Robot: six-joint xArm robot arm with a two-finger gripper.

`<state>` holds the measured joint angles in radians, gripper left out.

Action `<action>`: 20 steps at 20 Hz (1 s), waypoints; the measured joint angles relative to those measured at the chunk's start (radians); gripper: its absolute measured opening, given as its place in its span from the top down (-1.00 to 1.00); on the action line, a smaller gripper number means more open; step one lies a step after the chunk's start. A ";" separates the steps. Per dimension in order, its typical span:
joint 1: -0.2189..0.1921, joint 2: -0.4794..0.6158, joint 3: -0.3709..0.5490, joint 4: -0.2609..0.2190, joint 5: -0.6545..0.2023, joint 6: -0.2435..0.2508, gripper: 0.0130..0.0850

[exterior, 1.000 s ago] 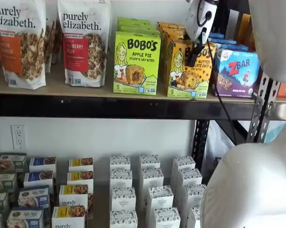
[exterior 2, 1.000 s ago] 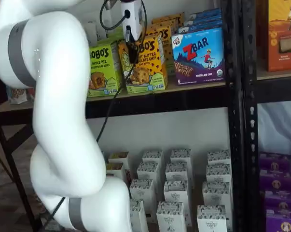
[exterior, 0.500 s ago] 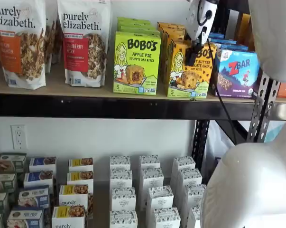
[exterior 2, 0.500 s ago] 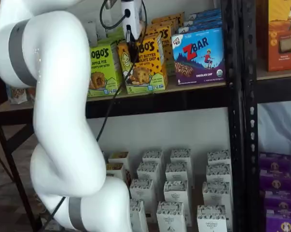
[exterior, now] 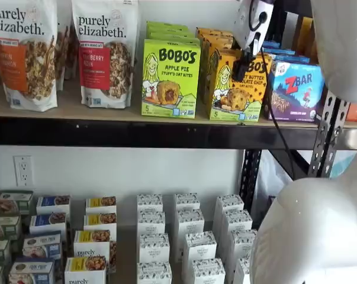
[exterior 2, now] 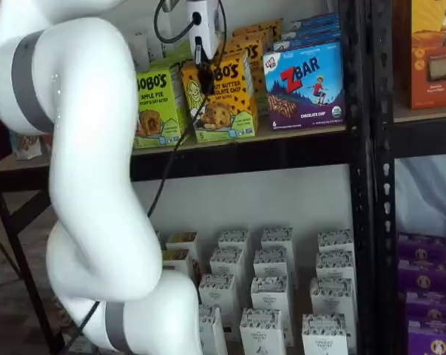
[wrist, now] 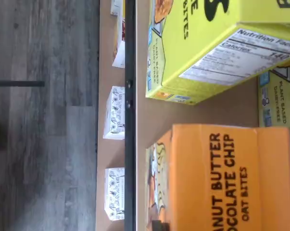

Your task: Pick up the orange box on the top shelf, the fifth box from the left

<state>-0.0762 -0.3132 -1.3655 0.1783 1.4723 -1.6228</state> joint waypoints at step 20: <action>0.044 -0.013 -0.072 -0.021 0.152 0.054 0.67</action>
<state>-0.0318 -0.3258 -1.4378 0.1568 1.6239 -1.5684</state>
